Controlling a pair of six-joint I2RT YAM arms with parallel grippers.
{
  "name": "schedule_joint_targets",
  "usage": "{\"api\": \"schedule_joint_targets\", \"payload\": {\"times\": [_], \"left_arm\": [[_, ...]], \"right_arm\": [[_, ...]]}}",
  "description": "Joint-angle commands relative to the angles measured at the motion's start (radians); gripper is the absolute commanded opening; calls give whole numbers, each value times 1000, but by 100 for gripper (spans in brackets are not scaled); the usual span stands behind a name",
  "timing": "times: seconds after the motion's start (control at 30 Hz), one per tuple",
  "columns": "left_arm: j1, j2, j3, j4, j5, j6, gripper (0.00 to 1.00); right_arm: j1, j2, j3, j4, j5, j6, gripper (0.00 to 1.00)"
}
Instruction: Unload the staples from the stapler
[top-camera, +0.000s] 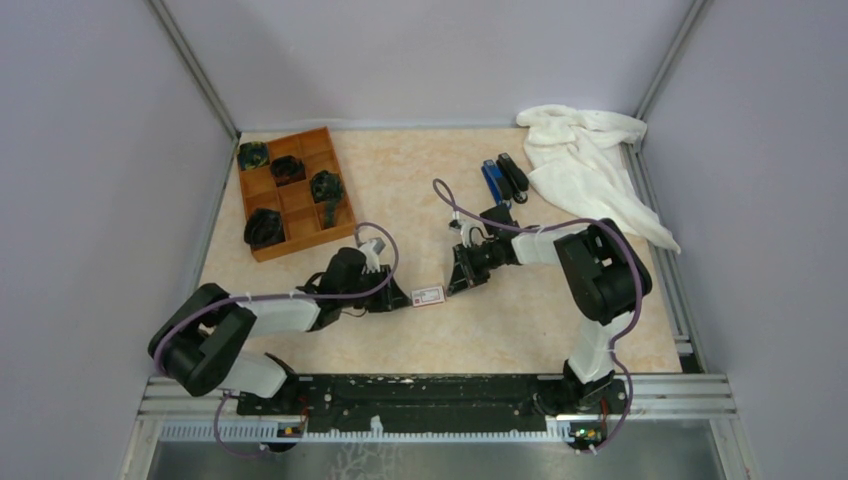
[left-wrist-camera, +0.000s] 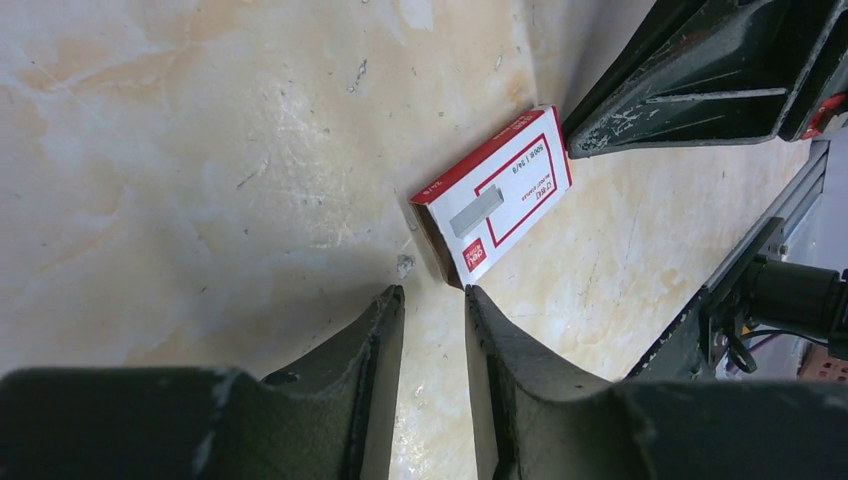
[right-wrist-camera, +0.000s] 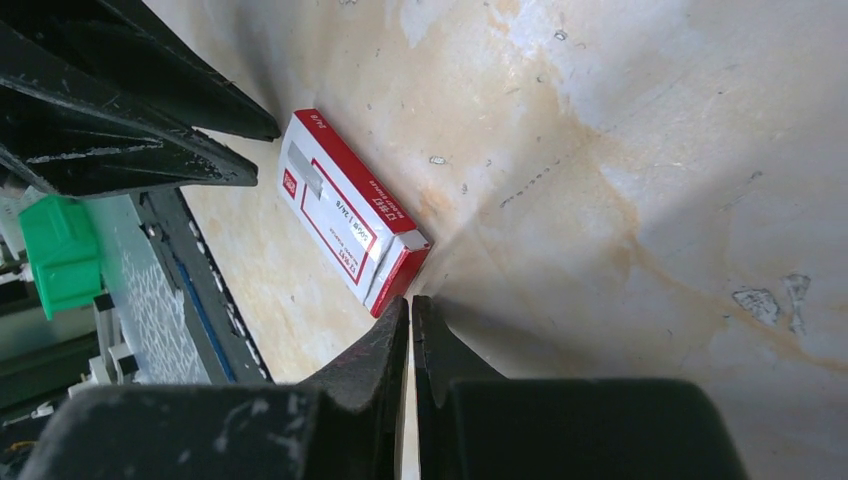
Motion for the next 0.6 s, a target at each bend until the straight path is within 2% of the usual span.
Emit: {"api": "schedule_joint_targets", "payload": {"times": [0.0, 0.57], "left_arm": [[-6, 64, 4, -163, -58, 44, 35], [-7, 151, 84, -262, -92, 71, 10]], "right_arm": [[-7, -31, 18, 11, 36, -16, 5], [31, -15, 16, 22, 81, 0, 4]]}}
